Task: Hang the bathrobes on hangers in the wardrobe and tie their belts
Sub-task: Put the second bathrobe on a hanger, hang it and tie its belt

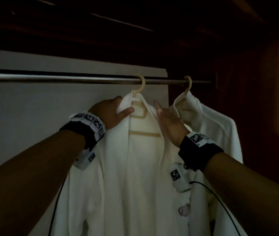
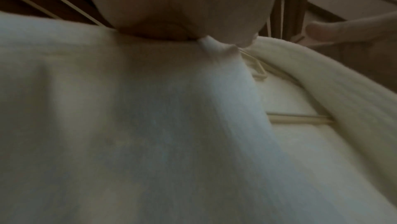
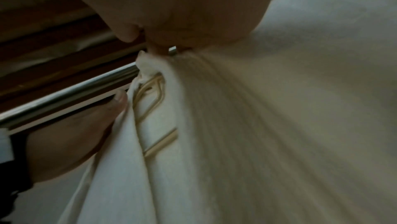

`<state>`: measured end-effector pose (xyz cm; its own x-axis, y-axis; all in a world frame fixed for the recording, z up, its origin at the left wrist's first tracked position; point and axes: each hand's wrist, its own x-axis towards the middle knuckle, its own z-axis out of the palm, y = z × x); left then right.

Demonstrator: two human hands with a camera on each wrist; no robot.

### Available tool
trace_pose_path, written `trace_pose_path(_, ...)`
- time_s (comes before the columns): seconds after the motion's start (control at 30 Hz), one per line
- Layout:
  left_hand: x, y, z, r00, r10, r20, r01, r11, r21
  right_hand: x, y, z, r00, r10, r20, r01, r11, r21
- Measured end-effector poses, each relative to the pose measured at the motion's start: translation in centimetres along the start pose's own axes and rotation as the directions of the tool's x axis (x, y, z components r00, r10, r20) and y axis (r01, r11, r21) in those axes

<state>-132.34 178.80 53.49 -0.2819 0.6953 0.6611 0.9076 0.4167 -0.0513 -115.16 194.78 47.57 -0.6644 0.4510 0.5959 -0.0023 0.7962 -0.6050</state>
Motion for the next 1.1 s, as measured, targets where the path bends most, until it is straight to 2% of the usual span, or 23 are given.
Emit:
trace_pose_path(0.07,-0.2,0.5,-0.5,0.998,-0.042,0.046,0.041,0.999,0.026,-0.2,0.4,0.0,1.000,0.008,-0.029,-0.012,0.990,-0.144)
trace_pose_path(0.17,-1.2,0.3,-1.4,0.989,-0.116,0.094,0.107,0.990,0.088,-1.1,1.0,0.1,0.990,-0.092,-0.111,0.032,0.890,-0.454)
trace_pose_path(0.37,-5.3,-2.3,-1.2,0.940,-0.336,0.055,0.314,0.918,0.243,-1.3,0.9,0.8,0.983,-0.135,-0.127,0.020,0.757,-0.654)
trace_pose_path(0.53,-7.1,-0.8,0.0,0.920,-0.392,-0.010,0.383,0.890,0.247,-1.5,1.4,0.1,0.982,-0.166,-0.095,0.047,0.690,-0.722)
trace_pose_path(0.67,-7.9,0.2,0.2,0.921,-0.381,-0.081,0.389,0.889,0.243,-2.0,1.3,-0.4,0.980,-0.177,-0.087,0.055,0.669,-0.742)
trace_pose_path(0.8,-7.8,0.4,-0.3,0.924,-0.368,-0.102,0.382,0.892,0.242,-2.0,0.9,-0.5,0.980,-0.179,-0.084,0.057,0.660,-0.750)
trace_pose_path(1.0,-7.4,-0.5,0.8,0.926,-0.356,-0.121,0.374,0.905,0.203,-1.8,1.5,0.1,0.975,-0.169,-0.146,-0.003,0.646,-0.764)
trace_pose_path(1.1,-8.2,-0.7,1.9,0.939,-0.300,-0.168,0.332,0.920,0.209,-1.6,2.2,0.9,0.966,-0.165,-0.197,-0.045,0.647,-0.761)
